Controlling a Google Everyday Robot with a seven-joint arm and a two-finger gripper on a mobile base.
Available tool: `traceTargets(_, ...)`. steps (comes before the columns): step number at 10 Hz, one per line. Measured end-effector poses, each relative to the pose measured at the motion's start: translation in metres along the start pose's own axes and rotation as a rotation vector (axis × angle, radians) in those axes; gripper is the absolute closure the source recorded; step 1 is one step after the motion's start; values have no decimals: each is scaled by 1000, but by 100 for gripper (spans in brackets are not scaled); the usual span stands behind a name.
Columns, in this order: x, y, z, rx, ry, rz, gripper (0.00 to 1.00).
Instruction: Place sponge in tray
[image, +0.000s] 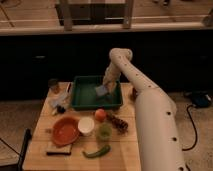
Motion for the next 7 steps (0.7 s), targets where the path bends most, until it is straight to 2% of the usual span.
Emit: traceTargets(7,3,0,0,2,0,1,99)
